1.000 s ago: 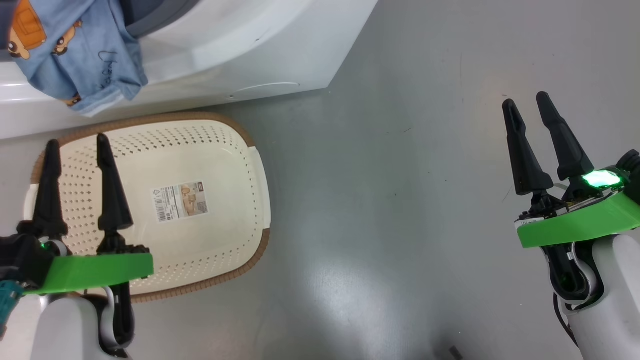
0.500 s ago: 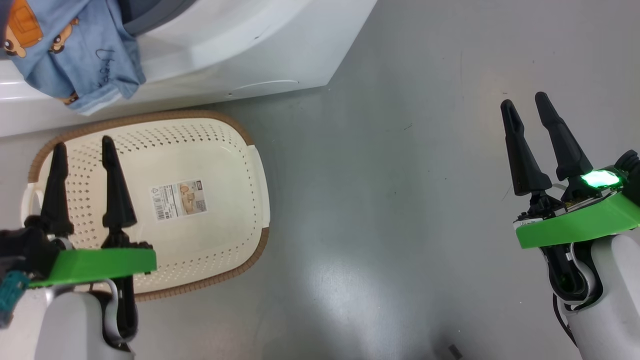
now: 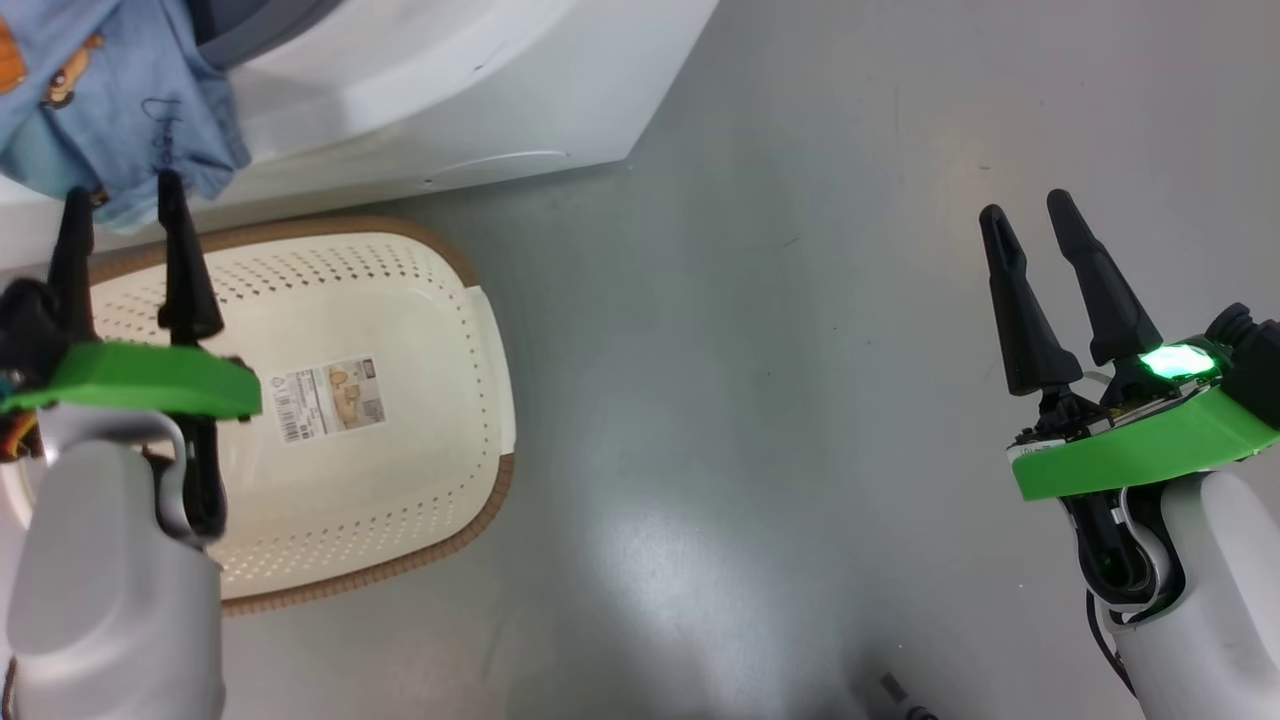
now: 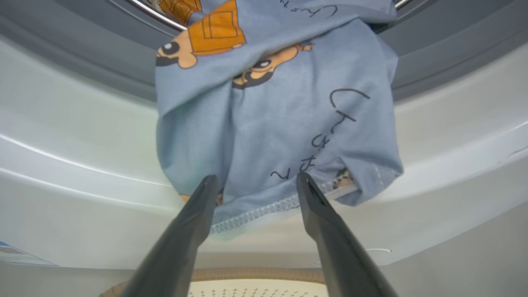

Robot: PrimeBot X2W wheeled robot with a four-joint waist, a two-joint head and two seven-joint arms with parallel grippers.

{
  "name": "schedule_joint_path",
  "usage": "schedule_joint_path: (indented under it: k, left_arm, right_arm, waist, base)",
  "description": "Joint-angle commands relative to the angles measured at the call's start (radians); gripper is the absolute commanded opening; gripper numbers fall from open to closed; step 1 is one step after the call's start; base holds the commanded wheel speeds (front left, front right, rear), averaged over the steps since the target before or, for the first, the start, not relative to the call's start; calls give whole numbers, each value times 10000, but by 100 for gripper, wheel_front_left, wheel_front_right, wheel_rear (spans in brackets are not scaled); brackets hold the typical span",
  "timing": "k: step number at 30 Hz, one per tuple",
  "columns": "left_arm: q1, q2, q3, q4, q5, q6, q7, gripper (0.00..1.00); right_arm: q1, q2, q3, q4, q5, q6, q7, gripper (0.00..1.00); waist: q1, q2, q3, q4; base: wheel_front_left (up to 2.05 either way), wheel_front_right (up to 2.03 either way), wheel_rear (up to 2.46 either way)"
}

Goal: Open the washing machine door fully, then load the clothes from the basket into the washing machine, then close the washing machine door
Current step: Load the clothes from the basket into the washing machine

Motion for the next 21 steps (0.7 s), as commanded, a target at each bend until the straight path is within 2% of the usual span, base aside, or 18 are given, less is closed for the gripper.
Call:
schedule_joint_path:
  k: [1, 5, 12, 21]
  left_arm:
    - [-301, 386, 287, 343, -34, -78, -14, 100]
    - [-1034, 551, 341, 1484, -134, -109, -26, 100]
    - [-1900, 850, 357, 2696, -130, -133, -50, 100]
    - [-2586, 913, 423, 2944, -37, -167, -64, 100]
  right_arm:
    - [230, -27, 183, -163, 35, 63, -48, 100]
    - [222, 19, 173, -126, 53, 63, -48, 100]
    - [191, 72, 175, -119, 59, 63, -48, 100]
    - [165, 79, 142, -124, 24, 63, -48, 100]
  waist:
    - [0, 0, 37, -122]
    - [0, 0, 71, -261]
    - [0, 0, 128, -363]
    - [0, 0, 159, -301]
  base:
    - [0, 0, 0]
    - [0, 0, 0]
    - [0, 0, 0]
    - [0, 0, 0]
